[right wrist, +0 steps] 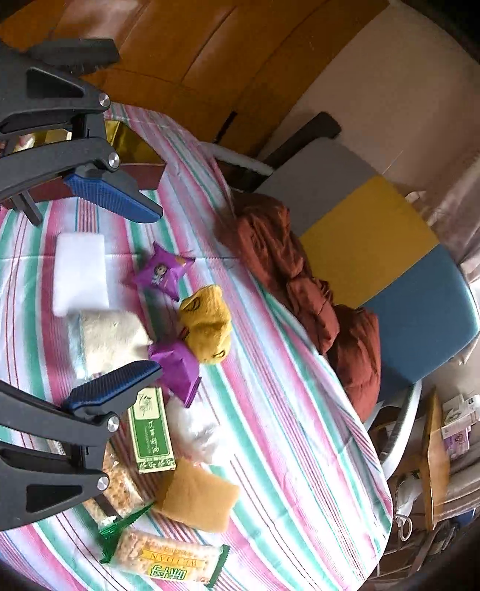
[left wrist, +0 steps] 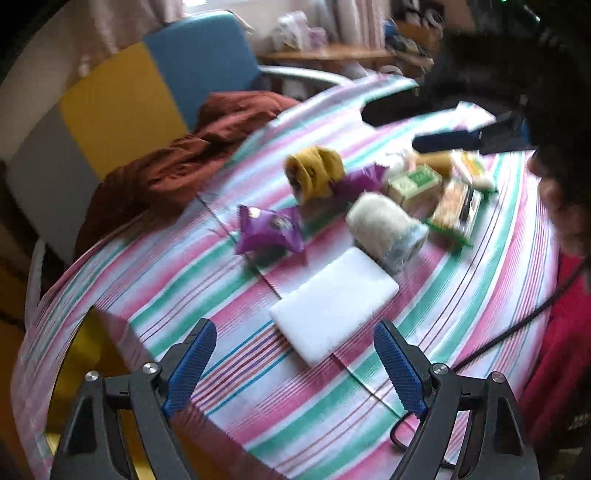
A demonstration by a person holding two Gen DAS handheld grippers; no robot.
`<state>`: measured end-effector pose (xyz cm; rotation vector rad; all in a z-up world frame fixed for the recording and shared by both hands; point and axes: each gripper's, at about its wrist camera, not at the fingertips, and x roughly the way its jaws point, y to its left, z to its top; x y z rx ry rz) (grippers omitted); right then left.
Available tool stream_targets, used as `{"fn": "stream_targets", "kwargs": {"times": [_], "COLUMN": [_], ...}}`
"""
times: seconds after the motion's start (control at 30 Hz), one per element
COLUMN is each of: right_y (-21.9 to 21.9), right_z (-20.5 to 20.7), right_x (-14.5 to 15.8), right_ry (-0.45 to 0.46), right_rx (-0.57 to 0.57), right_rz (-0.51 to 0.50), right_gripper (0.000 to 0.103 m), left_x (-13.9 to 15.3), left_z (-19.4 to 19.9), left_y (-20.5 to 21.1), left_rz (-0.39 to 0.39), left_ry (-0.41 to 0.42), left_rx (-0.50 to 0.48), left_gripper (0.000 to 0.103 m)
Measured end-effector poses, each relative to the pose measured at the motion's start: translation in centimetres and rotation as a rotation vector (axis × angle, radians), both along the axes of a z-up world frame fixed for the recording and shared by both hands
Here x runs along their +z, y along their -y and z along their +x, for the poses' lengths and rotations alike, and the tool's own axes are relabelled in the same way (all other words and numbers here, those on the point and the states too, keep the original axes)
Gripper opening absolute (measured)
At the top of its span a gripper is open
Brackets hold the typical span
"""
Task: Organize objects
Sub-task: 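Grasp the white foam block with the left gripper while the right grasps the beige knit cylinder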
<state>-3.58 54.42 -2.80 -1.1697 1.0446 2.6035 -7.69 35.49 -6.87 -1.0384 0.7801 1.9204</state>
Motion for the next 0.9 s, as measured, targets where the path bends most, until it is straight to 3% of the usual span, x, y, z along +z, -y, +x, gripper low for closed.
{"fn": "stream_targets", "kwargs": {"times": [0.3, 0.6, 0.9], "right_y": [0.5, 0.8, 0.7], "right_z": [-0.4, -0.9, -1.6], "right_x": [-0.6, -1.5, -3.1], "right_ry": [0.037, 0.076, 0.14], "right_rx": [0.061, 0.079, 0.081], "right_rz": [-0.026, -0.033, -0.03], "right_gripper": [0.079, 0.079, 0.076], "left_x": [-3.2, -4.7, -4.7], "left_z": [-0.4, -1.6, -1.2], "left_y": [-2.5, -3.4, -2.8], "left_rz": [-0.084, -0.081, -0.054], "left_ry": [0.033, 0.081, 0.124], "left_rx": [-0.15, -0.153, -0.11], "left_gripper": [0.09, 0.089, 0.073]}}
